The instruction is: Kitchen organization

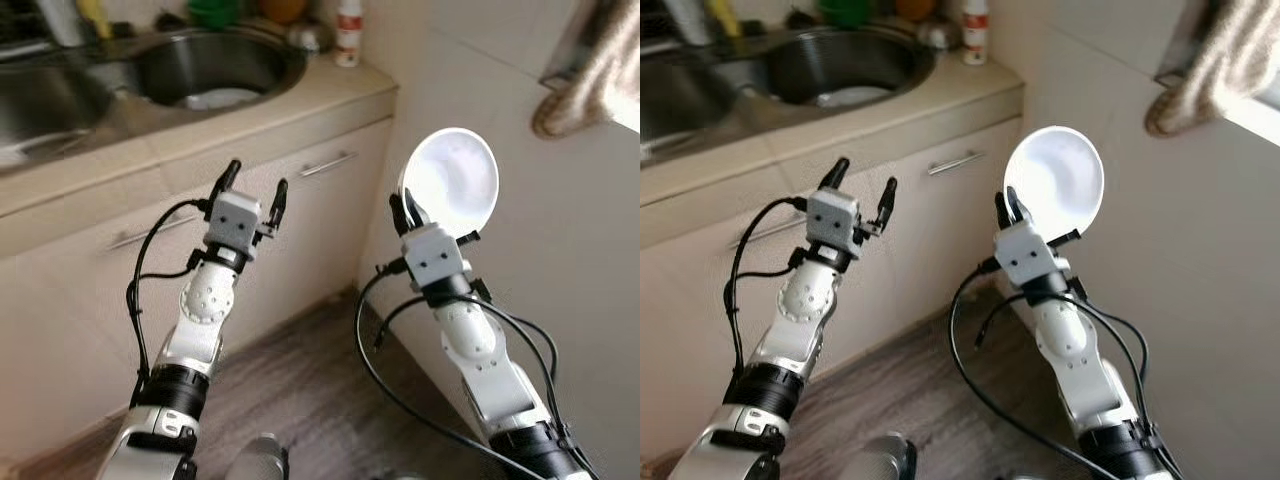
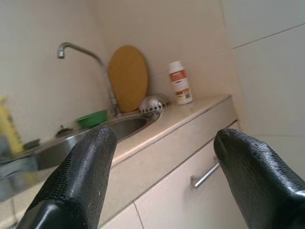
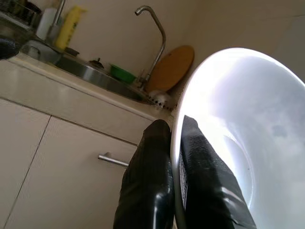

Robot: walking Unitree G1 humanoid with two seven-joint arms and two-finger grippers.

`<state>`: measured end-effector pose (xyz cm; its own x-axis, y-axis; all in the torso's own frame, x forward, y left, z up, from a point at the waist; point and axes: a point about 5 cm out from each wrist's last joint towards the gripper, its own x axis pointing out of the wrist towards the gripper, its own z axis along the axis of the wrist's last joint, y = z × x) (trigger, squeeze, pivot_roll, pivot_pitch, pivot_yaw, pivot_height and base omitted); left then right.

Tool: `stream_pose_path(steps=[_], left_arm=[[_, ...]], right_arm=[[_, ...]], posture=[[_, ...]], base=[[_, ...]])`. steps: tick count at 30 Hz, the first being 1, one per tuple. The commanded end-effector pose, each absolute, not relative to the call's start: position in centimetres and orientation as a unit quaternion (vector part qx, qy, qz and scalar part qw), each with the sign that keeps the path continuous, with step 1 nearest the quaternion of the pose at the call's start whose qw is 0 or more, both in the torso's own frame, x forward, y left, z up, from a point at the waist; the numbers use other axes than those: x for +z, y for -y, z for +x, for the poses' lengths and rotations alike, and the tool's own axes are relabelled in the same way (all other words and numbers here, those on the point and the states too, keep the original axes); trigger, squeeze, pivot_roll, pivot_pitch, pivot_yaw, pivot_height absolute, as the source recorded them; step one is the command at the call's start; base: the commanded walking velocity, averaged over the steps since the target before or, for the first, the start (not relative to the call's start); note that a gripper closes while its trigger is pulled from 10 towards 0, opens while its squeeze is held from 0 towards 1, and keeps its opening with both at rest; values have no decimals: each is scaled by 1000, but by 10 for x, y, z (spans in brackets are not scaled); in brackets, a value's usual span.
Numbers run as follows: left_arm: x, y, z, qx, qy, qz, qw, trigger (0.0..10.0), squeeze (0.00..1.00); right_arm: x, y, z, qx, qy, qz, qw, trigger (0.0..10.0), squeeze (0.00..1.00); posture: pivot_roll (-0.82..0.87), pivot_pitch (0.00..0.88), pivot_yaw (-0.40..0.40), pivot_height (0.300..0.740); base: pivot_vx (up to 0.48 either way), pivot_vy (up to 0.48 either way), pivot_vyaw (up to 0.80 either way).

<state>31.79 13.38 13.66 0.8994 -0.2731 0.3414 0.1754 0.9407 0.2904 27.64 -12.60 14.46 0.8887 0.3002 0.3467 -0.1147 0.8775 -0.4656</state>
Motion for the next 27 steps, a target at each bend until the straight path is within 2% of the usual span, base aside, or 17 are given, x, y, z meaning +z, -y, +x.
stream_pose_path(steps=[1, 8, 27], left_arm=[[143, -129, 318, -124, 208, 129, 962, 10000, 0], [143, -129, 318, -124, 210, 129, 961, 10000, 0], [143, -129, 317, -121, 217, 128, 960, 10000, 0]], right_arm=[[153, 128, 277, 98, 229, -222, 943, 0, 0], [154, 128, 278, 95, 234, -220, 942, 0, 0], [162, 135, 280, 63, 250, -208, 944, 0, 0]], posture=[[67, 0, -38, 740], [68, 0, -38, 740], [69, 0, -41, 740]], base=[[480, 0, 800], [480, 0, 800], [329, 0, 800]])
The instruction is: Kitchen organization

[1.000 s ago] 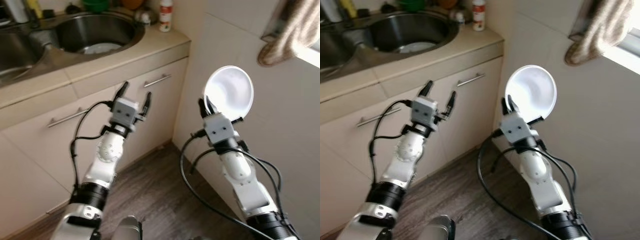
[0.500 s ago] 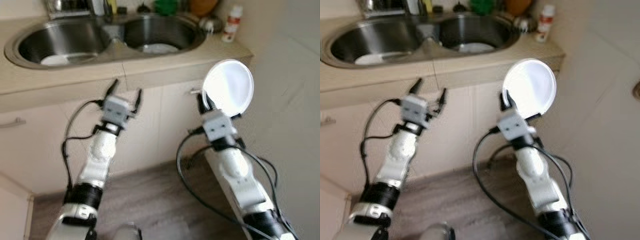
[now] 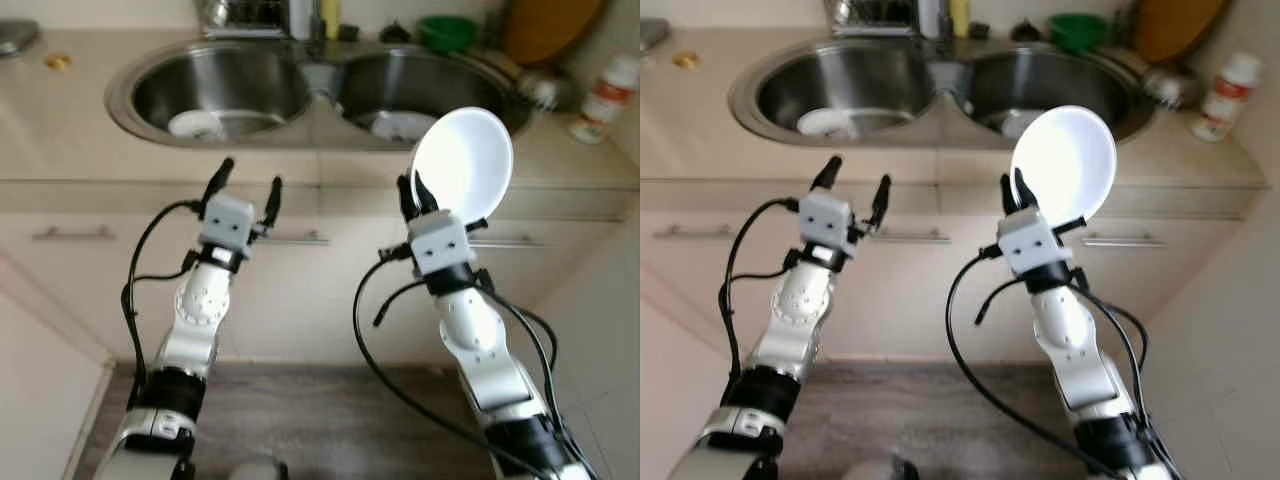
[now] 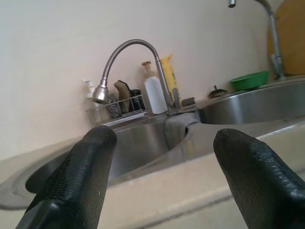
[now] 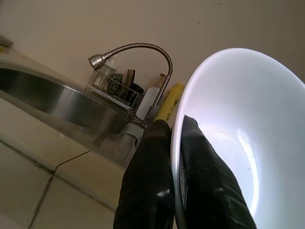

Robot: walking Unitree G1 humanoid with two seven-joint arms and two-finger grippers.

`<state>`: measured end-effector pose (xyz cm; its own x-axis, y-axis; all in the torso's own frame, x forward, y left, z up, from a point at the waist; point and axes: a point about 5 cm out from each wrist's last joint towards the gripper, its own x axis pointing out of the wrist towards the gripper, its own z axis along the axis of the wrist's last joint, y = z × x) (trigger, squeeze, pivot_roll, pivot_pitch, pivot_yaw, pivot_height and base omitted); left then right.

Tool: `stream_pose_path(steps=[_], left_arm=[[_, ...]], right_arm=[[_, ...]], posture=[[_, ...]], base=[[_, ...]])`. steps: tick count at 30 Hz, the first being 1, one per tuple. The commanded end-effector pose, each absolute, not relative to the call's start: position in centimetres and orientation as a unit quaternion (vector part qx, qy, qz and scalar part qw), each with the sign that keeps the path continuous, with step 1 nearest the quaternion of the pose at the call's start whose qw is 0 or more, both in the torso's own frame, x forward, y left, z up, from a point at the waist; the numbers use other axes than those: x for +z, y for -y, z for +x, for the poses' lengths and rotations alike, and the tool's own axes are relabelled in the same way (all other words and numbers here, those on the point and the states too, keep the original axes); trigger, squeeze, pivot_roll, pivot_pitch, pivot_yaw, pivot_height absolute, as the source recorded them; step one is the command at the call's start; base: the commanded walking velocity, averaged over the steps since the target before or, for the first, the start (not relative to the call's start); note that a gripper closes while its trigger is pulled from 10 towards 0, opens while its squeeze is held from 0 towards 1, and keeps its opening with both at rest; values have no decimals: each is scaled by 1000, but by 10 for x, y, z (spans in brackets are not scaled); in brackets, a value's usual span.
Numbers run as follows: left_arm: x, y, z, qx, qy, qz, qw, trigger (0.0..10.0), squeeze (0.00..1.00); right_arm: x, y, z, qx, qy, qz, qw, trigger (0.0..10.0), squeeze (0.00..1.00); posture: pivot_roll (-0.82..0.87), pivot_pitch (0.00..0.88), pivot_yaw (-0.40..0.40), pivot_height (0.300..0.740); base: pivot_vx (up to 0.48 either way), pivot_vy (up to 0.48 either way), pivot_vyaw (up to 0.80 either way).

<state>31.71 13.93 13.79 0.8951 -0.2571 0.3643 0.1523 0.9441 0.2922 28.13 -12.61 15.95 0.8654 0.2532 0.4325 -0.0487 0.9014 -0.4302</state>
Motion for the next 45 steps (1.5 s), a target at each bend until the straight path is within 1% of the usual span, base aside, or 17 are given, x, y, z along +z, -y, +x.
stream_pose_path(steps=[1, 5, 7, 8, 11, 18, 22, 25, 30, 32, 36, 38, 41, 43, 45], left_arm=[[144, -129, 317, -120, 217, 128, 960, 10000, 0], [144, -129, 318, -119, 218, 128, 960, 10000, 0], [145, -130, 318, -118, 219, 128, 960, 10000, 0], [145, -130, 318, -118, 219, 128, 960, 10000, 0], [146, -130, 319, -117, 220, 127, 960, 10000, 0], [147, -130, 319, -115, 223, 128, 959, 10000, 0], [148, -131, 320, -114, 225, 128, 959, 10000, 0], [148, -131, 320, -114, 226, 128, 959, 10000, 0], [149, -131, 320, -113, 227, 127, 959, 10000, 0], [150, -131, 320, -113, 228, 124, 959, 10000, 0], [151, -130, 321, -113, 231, 122, 959, 10000, 0], [151, -130, 320, -115, 231, 121, 959, 10000, 0], [151, -129, 320, -116, 232, 122, 958, 10000, 0], [151, -129, 321, -115, 232, 123, 958, 10000, 0], [151, -130, 321, -114, 233, 124, 958, 10000, 0]], right_arm=[[162, 136, 280, 62, 250, -208, 943, 0, 0], [163, 136, 281, 58, 252, -208, 943, 0, 0], [164, 138, 282, 48, 248, -210, 944, 9569, 0], [164, 139, 283, 47, 247, -210, 945, 10000, 0], [167, 143, 284, 34, 251, -198, 947, 10000, 0], [174, 151, 286, 5, 263, -200, 944, 10000, 0], [175, 154, 289, -4, 255, -191, 948, 10000, 0], [175, 153, 288, -3, 259, -197, 945, 10000, 0], [173, 153, 290, 2, 247, -190, 950, 10000, 0], [167, 152, 295, 13, 214, -171, 962, 10000, 0], [167, 154, 301, 27, 196, -141, 970, 10000, 0], [174, 161, 311, 22, 185, -112, 976, 10000, 0], [174, 171, 330, 13, 125, -76, 989, 10000, 0], [170, 177, 345, 6, 67, -49, 996, 10000, 0], [169, 181, 351, -3, 46, -30, 998, 10000, 0]], posture=[[69, 0, -41, 740], [69, 0, -40, 740], [69, 0, -41, 740], [69, 0, -41, 740], [70, 0, -41, 740], [70, 0, -41, 740], [70, 0, -41, 740], [70, 0, -41, 740], [72, 0, -41, 740], [71, 0, -40, 740], [66, 0, -33, 740], [66, 0, -33, 740], [70, 0, -33, 740], [77, 0, -37, 740], [81, 0, -38, 740]], base=[[307, 0, 800], [306, 0, 800], [292, 0, 0], [285, 0, 0], [286, 0, 0], [279, 0, 0], [275, 0, 0], [275, 0, 0], [269, 0, 0], [0, 0, 0], [0, 0, 0], [0, 0, 0], [0, 0, 0], [0, 0, 0], [0, 0, 0]])
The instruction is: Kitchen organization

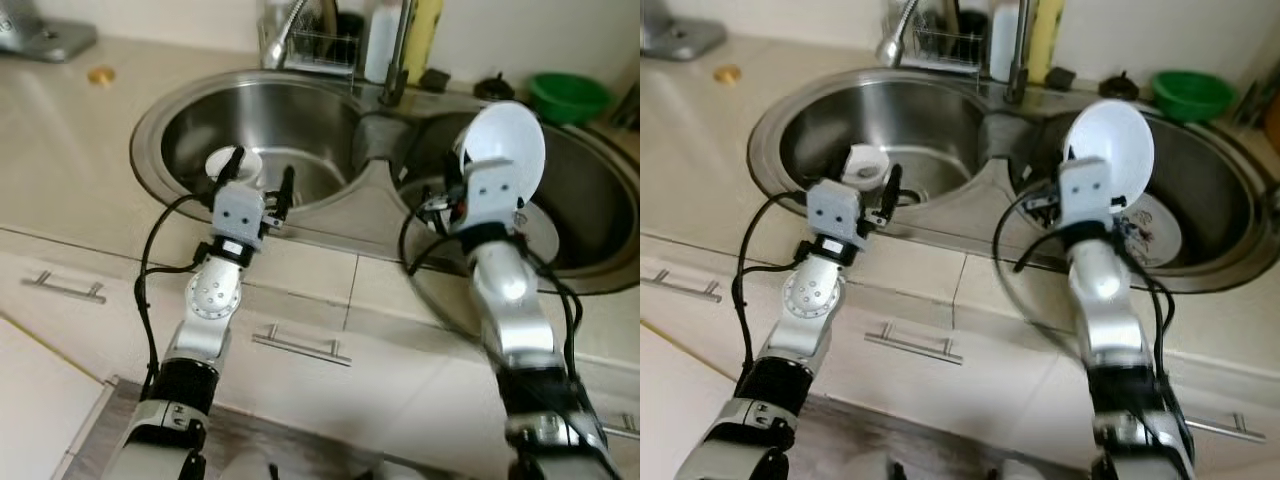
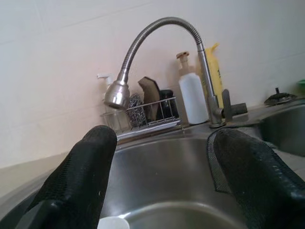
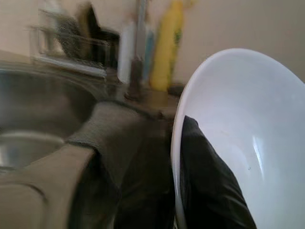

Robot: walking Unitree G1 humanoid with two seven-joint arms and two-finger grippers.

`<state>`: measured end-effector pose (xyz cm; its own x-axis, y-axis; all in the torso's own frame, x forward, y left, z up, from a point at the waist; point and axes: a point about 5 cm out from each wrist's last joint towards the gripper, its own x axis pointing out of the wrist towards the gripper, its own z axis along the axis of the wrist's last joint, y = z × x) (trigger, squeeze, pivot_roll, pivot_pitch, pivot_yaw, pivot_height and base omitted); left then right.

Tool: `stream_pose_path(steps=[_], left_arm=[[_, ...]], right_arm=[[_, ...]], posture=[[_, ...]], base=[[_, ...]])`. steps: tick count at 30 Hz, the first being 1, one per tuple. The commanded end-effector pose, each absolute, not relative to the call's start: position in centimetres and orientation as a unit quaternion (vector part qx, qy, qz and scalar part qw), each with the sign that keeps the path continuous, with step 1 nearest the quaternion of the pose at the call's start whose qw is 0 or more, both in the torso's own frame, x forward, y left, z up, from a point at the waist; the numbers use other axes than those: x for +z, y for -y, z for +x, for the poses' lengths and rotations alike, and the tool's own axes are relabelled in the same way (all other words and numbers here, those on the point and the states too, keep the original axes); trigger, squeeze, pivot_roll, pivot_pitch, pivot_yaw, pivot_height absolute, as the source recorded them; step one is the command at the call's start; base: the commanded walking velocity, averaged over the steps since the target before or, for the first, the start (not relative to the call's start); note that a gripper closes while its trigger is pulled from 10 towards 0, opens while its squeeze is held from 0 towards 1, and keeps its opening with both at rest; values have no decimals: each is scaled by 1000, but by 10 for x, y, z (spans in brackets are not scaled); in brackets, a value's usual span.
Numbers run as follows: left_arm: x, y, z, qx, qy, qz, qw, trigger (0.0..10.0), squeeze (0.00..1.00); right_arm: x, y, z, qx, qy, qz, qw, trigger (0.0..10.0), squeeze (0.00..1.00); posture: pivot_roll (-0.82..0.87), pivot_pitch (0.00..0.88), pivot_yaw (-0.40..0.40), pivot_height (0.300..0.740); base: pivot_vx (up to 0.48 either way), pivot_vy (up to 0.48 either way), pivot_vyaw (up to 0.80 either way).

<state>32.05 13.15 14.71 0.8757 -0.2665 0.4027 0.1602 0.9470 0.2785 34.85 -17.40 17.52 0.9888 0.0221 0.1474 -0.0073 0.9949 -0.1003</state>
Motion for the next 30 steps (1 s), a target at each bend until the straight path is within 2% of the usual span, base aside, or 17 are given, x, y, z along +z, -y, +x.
stream_pose_path(steps=[1, 7, 13, 14, 15, 25, 30], left_arm=[[151, -130, 321, -114, 233, 124, 958, 10000, 0], [151, -130, 321, -112, 232, 126, 958, 10000, 0], [151, -130, 321, -112, 231, 126, 958, 10000, 0], [151, -130, 321, -112, 230, 126, 958, 10000, 0], [150, -130, 321, -112, 229, 126, 959, 10000, 0], [149, -128, 320, -116, 226, 124, 959, 10000, 0], [148, -128, 320, -116, 225, 124, 960, 10000, 0]], right_arm=[[169, 181, 351, -3, 46, -30, 998, 10000, 0], [142, 196, 367, -43, -98, 63, 992, 10000, 0], [130, 203, 368, -68, -136, 98, 983, 10000, 0], [129, 206, 368, -77, -140, 111, 981, 10000, 455], [129, 210, 368, -85, -141, 117, 979, 10000, 1000], [132, 216, 367, -93, -135, 129, 978, 10000, 1000], [134, 211, 366, -72, -127, 79, 986, 10000, 1000]], posture=[[81, 0, -38, 740], [88, 0, -44, 740], [90, 0, -45, 740], [90, 0, -45, 740], [82, 0, -43, 740], [78, 0, -45, 740], [78, 0, -47, 740]], base=[[0, 0, 0], [0, 0, 0], [0, 0, 0], [0, 0, 0], [0, 0, 0], [0, 0, 0], [0, 0, 0]])
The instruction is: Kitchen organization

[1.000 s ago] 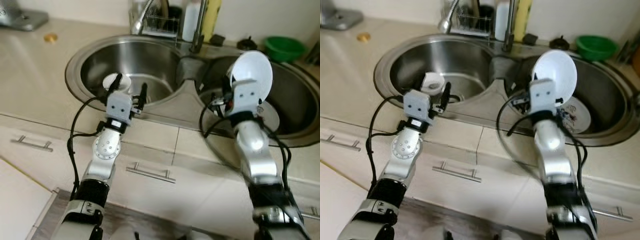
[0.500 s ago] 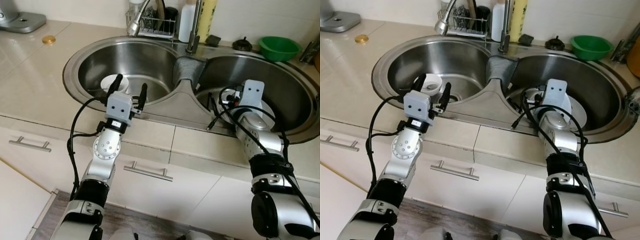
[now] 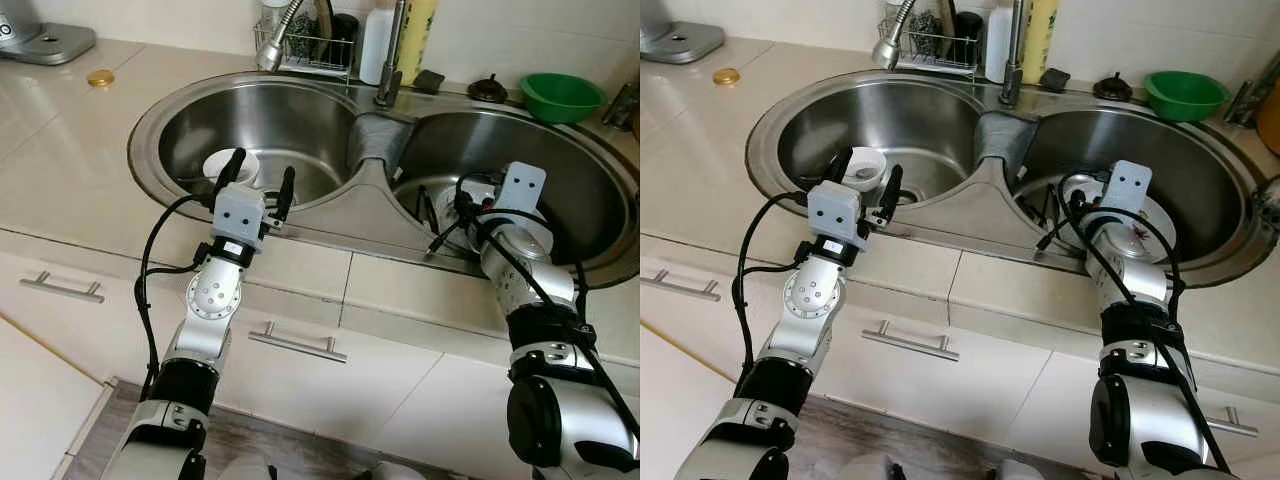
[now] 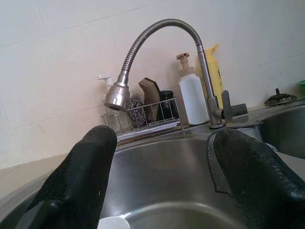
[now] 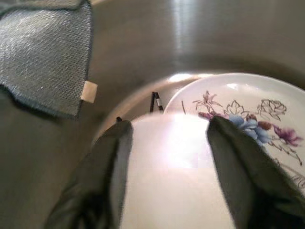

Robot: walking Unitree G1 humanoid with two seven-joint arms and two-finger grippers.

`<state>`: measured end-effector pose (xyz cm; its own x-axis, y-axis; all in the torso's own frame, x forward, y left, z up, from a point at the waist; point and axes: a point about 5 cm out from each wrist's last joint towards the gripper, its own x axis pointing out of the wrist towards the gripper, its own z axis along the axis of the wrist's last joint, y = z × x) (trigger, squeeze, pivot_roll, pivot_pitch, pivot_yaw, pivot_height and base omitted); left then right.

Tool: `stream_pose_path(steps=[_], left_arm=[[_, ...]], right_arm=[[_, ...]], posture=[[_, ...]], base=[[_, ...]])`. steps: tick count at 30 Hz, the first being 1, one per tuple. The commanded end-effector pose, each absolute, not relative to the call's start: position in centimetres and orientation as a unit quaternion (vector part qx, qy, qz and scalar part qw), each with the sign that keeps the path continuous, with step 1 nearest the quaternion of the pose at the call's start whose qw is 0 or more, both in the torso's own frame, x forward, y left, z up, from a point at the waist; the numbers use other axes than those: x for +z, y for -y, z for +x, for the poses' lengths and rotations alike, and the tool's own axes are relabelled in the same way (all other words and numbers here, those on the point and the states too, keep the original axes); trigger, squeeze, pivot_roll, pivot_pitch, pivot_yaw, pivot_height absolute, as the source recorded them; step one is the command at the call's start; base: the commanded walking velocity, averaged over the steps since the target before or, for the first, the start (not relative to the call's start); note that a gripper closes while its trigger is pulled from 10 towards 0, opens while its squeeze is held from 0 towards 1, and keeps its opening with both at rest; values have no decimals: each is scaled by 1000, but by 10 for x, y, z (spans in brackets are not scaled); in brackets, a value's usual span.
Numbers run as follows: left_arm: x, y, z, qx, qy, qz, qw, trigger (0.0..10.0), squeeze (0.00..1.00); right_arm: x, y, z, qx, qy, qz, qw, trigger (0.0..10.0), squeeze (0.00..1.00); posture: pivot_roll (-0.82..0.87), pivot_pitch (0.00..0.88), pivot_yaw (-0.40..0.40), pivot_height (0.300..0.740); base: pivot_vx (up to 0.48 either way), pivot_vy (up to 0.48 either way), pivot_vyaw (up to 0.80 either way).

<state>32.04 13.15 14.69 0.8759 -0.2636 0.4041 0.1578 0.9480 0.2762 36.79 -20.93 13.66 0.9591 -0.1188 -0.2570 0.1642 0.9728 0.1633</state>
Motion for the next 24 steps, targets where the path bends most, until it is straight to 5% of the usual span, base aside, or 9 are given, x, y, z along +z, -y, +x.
stream_pose_path(steps=[1, 10, 17, 18, 24], left_arm=[[148, -127, 320, -116, 225, 124, 960, 10000, 0], [146, -126, 319, -118, 222, 123, 960, 10000, 0], [146, -126, 319, -116, 224, 119, 960, 10000, 0], [146, -126, 319, -116, 225, 116, 960, 10000, 0], [147, -127, 318, -113, 223, 104, 963, 10000, 0]], right_arm=[[134, 210, 365, -65, -127, 55, 988, 10000, 1000], [127, 201, 357, -3, -131, -141, 981, 10000, 1000], [158, 198, 355, -30, -7, -157, 987, 10000, 980], [167, 193, 353, -27, 29, -139, 990, 10000, 12], [190, 179, 333, -18, 141, -108, 984, 10000, 0]], posture=[[77, 0, -47, 740], [71, 0, -45, 740], [73, 0, -50, 740], [75, 0, -50, 740], [76, 0, -52, 740]], base=[[0, 0, 0], [0, 0, 0], [0, 0, 0], [0, 0, 0], [0, 57, 0]])
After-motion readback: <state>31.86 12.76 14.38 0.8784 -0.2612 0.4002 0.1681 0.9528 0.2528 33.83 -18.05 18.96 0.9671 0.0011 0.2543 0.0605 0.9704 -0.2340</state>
